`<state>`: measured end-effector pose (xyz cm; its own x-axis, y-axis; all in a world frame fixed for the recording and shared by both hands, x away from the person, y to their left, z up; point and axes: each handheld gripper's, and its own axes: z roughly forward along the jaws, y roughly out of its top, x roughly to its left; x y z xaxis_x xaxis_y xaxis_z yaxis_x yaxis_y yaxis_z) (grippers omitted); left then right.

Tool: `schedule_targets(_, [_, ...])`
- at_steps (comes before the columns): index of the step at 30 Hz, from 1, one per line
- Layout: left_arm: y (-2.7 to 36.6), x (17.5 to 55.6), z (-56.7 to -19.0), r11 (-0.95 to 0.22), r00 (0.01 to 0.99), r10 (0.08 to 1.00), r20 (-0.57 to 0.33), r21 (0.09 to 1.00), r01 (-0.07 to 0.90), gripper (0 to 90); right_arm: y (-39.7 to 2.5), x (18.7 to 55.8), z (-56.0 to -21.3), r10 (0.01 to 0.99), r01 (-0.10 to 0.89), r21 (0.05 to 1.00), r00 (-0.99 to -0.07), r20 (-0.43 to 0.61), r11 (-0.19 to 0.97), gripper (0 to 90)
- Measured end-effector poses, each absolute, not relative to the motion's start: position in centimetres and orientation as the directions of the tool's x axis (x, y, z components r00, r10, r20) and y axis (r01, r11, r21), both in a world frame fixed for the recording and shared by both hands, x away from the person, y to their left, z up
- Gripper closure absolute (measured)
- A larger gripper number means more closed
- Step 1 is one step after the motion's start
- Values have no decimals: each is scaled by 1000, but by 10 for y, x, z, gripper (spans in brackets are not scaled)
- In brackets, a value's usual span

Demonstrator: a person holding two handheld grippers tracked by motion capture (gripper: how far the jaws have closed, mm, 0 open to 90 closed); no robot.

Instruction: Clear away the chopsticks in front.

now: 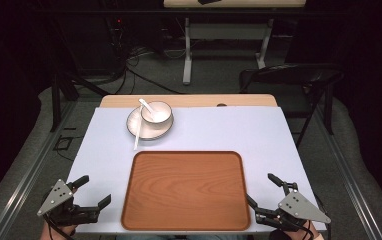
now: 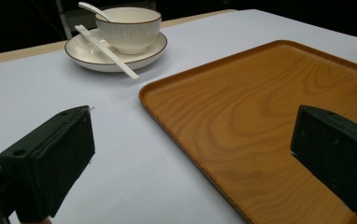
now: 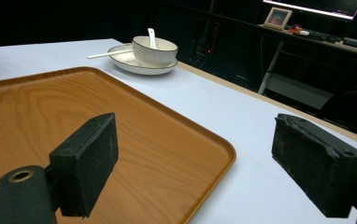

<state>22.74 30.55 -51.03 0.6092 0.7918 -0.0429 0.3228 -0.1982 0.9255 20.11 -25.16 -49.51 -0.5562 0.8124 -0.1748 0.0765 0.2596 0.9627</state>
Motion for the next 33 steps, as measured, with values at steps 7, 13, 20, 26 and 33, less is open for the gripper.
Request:
schedule_targets(7, [304,230,-511,-194,606,794,-41,928,318,0,-253,201,-496,814,76,963,-555,-174,258,140])
schedule_targets(13, [303,234,-511,-204,600,799,-39,921,332,0,-253,201,-496,814,79,963,-554,-174,259,140])
schedule_targets(20, [299,240,-511,-225,611,791,-27,916,332,0,-252,200,-495,812,76,962,-555,-179,264,140])
schedule_targets(26, [295,249,-509,-236,623,782,-20,916,325,0,-251,202,-496,810,84,959,-559,-178,270,140])
schedule_targets(33, [288,265,-504,-237,625,780,-21,915,327,0,-252,201,-496,812,83,960,-555,-178,268,140])
